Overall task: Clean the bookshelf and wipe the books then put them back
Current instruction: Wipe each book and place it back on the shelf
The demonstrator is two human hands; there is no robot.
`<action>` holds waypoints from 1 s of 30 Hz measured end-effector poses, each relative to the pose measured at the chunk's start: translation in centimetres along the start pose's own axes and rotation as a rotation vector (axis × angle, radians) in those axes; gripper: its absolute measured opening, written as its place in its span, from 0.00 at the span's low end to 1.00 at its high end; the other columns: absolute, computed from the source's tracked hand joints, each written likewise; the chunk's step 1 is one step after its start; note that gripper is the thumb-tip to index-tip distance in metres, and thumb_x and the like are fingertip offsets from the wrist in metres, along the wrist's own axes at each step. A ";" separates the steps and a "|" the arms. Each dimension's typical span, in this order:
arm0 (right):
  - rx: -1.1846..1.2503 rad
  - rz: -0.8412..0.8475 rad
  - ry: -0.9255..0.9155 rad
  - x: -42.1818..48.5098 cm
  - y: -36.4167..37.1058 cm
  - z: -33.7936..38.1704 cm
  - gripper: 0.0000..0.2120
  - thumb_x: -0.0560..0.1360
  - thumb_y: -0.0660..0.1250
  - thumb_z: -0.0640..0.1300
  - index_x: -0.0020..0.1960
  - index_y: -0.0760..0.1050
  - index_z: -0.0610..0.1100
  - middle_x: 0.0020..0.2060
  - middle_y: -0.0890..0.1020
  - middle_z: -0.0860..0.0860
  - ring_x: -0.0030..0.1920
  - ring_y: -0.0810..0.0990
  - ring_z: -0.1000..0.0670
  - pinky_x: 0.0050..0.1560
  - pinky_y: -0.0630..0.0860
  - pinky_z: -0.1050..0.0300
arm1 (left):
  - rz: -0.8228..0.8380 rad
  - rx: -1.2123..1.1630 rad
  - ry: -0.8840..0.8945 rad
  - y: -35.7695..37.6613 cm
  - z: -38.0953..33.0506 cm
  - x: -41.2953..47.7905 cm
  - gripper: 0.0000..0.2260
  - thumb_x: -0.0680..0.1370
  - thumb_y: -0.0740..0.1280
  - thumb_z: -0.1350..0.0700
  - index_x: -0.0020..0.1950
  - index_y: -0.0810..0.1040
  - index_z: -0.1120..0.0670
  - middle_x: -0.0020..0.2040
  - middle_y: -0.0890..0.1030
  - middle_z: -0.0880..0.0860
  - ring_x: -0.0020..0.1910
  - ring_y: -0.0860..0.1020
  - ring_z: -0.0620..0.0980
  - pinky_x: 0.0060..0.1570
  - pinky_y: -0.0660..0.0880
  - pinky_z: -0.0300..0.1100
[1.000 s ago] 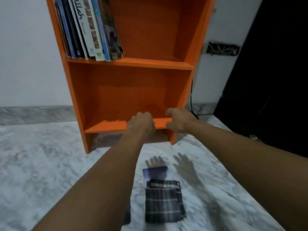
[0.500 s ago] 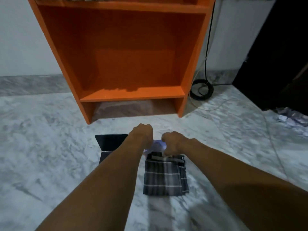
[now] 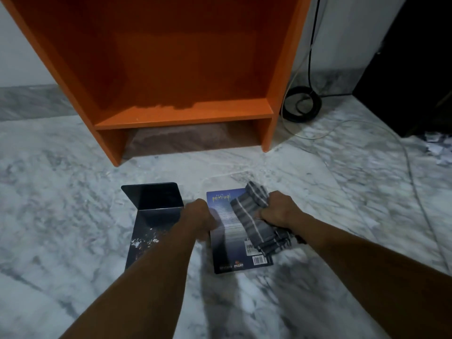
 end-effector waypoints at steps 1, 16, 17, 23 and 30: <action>0.048 -0.024 0.036 0.1 0.0 -0.2 0.11 0.72 0.70 0.46 0.49 0.77 0.39 0.48 0.81 0.42 0.48 0.80 0.43 0.46 0.78 0.54 | -0.031 -0.053 -0.011 0.2 -0.1 0.0 0.12 0.76 0.70 0.51 0.46 0.72 0.59 0.55 0.81 0.59 0.57 0.80 0.57 0.45 0.73 0.41; 0.679 -0.077 0.223 -1.6 2.8 -0.4 0.14 0.63 0.73 0.45 0.48 0.77 0.42 0.43 0.82 0.43 0.44 0.82 0.43 0.49 0.82 0.45 | -0.055 -0.337 -0.116 2.6 0.9 0.8 0.10 0.75 0.70 0.53 0.47 0.73 0.58 0.55 0.80 0.61 0.55 0.80 0.60 0.46 0.75 0.43; 0.733 -0.071 0.225 -2.0 2.5 -0.3 0.16 0.64 0.74 0.43 0.50 0.77 0.41 0.43 0.83 0.43 0.44 0.83 0.43 0.48 0.82 0.46 | -0.020 -0.376 -0.104 3.0 0.7 0.8 0.09 0.75 0.69 0.53 0.44 0.74 0.58 0.51 0.81 0.62 0.52 0.81 0.60 0.43 0.76 0.44; 1.028 -0.008 0.089 -3.8 -1.4 1.5 0.09 0.73 0.70 0.33 0.54 0.80 0.38 0.44 0.86 0.44 0.43 0.85 0.44 0.41 0.81 0.54 | 0.101 -0.960 -0.077 1.6 -0.4 -0.5 0.32 0.74 0.67 0.37 0.55 0.78 0.68 0.53 0.79 0.70 0.48 0.81 0.64 0.42 0.70 0.43; 1.125 0.080 -0.031 -7.1 -4.2 4.3 0.12 0.75 0.69 0.35 0.58 0.78 0.37 0.48 0.85 0.42 0.47 0.85 0.41 0.44 0.81 0.50 | -0.024 -1.447 0.142 -7.4 -2.6 -4.1 0.19 0.81 0.65 0.49 0.60 0.77 0.64 0.59 0.81 0.63 0.58 0.79 0.64 0.61 0.74 0.63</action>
Point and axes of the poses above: each hand's wrist, its own x-axis towards the middle knuckle, its own y-axis out of the palm, z = x × y, the point moved 10 cm from there along x, towards the middle knuckle
